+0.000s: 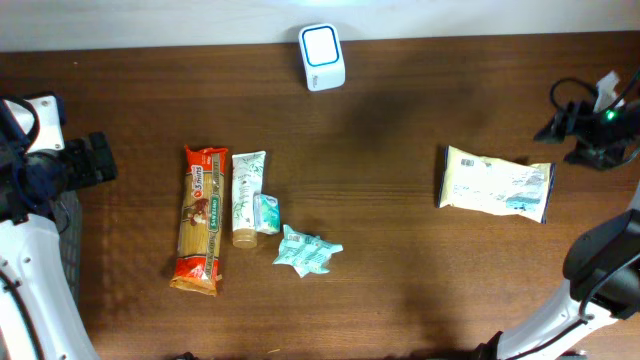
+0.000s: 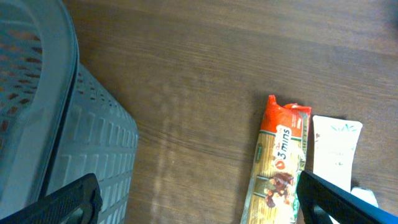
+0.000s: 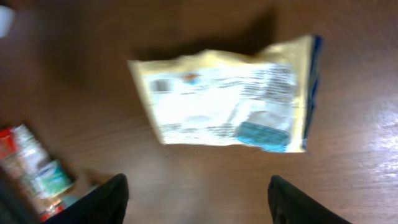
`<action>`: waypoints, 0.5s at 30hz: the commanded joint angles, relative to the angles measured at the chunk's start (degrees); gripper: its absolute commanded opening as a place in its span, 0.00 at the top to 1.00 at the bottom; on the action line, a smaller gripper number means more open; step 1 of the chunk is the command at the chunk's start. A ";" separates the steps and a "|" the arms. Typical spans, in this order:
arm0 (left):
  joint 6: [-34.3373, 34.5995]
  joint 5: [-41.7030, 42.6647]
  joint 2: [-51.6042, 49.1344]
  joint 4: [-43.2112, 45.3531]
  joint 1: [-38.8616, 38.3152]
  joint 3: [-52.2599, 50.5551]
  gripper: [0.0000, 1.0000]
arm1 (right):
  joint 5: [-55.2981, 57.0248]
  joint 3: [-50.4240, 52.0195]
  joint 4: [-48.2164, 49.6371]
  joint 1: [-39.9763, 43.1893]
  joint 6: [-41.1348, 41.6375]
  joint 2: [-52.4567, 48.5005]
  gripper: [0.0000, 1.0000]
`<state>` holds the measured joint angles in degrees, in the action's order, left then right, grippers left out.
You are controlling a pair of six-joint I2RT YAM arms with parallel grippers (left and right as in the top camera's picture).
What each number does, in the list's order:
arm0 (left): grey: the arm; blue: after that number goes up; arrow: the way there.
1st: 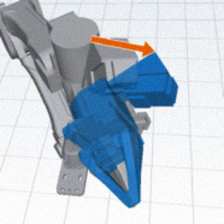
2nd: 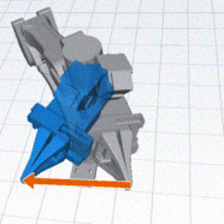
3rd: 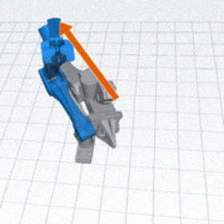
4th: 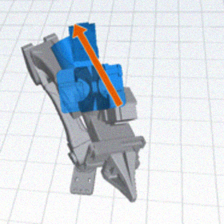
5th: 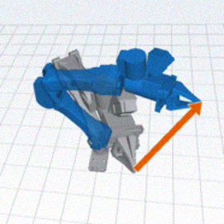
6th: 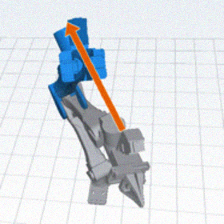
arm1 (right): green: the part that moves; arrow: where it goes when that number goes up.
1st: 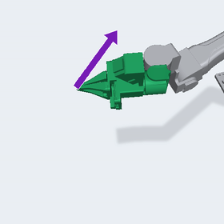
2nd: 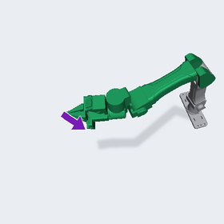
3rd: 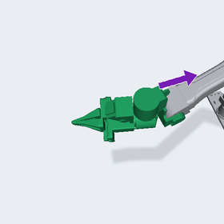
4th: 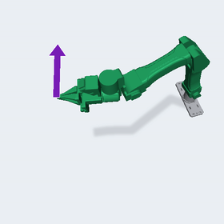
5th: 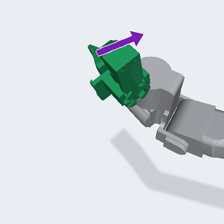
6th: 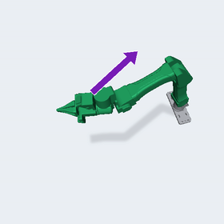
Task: Scan the item barcode
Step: 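Move the bag to the table's right side and release it, then reach the right gripper to the teal packet and grasp it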
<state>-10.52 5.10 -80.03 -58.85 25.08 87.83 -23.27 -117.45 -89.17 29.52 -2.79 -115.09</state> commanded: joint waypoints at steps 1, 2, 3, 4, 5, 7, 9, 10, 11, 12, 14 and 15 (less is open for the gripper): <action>-0.94 -0.02 0.28 0.07 -0.11 0.00 0.01 | -8.72 -5.79 -2.34 -4.92 -2.95 0.61 0.25; -0.94 0.00 0.28 0.07 -0.11 0.00 0.01 | -8.61 -5.77 -2.34 -7.48 -3.02 0.59 0.24; -0.94 0.00 0.28 0.07 -0.11 0.00 0.01 | -8.41 -5.46 -2.27 -9.99 -3.91 0.50 0.24; -0.94 0.00 0.28 0.07 -0.11 0.00 0.01 | -7.50 -5.35 -2.10 -14.05 -4.94 0.48 0.24; -0.94 0.00 0.28 0.07 -0.11 0.00 0.01 | -5.27 -5.33 -1.46 -18.27 -4.92 0.44 0.25; -0.94 -0.02 0.28 0.07 -0.11 0.00 0.01 | -0.87 -5.33 -0.79 -24.37 -4.90 0.22 0.21; -0.96 -0.02 0.28 0.07 -0.11 0.00 0.01 | 1.05 -5.33 -0.33 -31.26 -4.81 -0.76 0.21; -0.94 0.00 0.28 0.07 -0.11 0.00 0.01 | 1.05 -5.33 0.37 -33.57 -3.61 -1.66 0.22; -0.94 -0.02 0.28 0.07 -0.11 0.00 0.01 | 1.07 -5.33 0.90 -35.26 -2.86 -2.60 0.24; -0.94 0.00 0.28 0.07 -0.11 0.00 0.01 | 1.03 -5.33 1.38 -37.51 -2.69 -4.26 0.28; -0.94 0.00 0.28 0.07 -0.11 0.00 0.01 | 0.90 -5.33 1.57 -40.19 -2.71 -6.78 0.32; -0.94 0.00 0.28 0.07 -0.11 0.00 0.01 | 0.83 -5.33 1.57 -41.07 -2.71 -7.78 0.33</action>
<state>-10.55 5.10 -80.03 -58.87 25.08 87.83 -23.38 -122.37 -87.79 -9.78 -5.93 -120.05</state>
